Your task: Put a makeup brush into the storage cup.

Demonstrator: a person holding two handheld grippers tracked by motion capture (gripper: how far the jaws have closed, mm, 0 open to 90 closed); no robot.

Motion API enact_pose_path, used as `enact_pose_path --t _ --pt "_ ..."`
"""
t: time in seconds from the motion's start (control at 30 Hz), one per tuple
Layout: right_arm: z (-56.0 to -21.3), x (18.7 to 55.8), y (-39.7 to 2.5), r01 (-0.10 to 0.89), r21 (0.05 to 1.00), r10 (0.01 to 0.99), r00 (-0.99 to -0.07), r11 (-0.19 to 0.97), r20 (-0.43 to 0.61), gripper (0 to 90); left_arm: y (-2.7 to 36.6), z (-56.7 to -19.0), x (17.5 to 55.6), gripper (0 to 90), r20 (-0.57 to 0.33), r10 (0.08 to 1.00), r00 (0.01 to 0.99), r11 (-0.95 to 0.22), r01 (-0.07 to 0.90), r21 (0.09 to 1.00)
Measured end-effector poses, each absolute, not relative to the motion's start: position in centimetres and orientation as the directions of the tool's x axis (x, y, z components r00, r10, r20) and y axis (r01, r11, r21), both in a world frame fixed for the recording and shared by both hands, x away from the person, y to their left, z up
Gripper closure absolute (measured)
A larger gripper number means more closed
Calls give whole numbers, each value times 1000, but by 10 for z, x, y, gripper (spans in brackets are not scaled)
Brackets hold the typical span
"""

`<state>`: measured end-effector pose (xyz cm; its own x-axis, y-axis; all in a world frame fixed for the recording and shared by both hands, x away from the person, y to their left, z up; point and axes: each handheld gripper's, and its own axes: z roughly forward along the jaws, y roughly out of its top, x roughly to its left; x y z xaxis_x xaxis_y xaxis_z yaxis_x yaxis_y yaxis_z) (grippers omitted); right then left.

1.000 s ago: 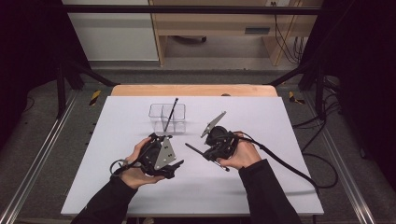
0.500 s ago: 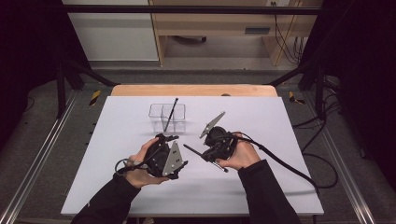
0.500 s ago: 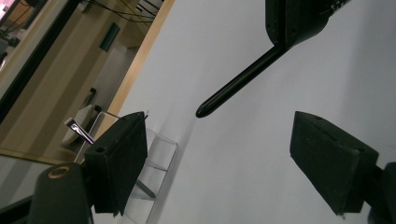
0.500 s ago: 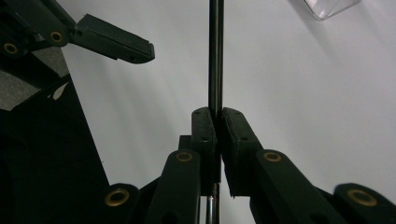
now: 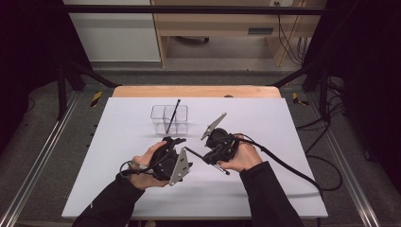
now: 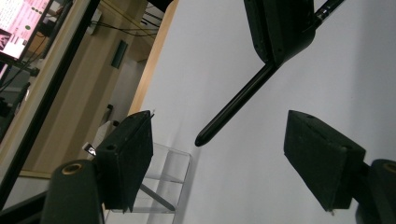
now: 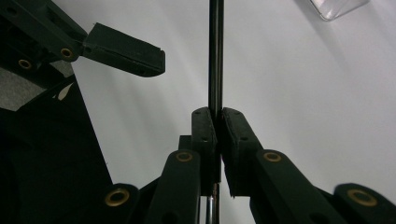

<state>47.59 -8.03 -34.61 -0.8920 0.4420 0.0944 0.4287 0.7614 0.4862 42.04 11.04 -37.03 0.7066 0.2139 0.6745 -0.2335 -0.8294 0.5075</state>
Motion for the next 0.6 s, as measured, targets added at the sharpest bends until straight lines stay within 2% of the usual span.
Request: enact_pose_path --t 0.6 --pt "-346 477 -79 429 482 437 -893 764 103 843 95 -381 419 307 749 114 653 -866 -303 397"
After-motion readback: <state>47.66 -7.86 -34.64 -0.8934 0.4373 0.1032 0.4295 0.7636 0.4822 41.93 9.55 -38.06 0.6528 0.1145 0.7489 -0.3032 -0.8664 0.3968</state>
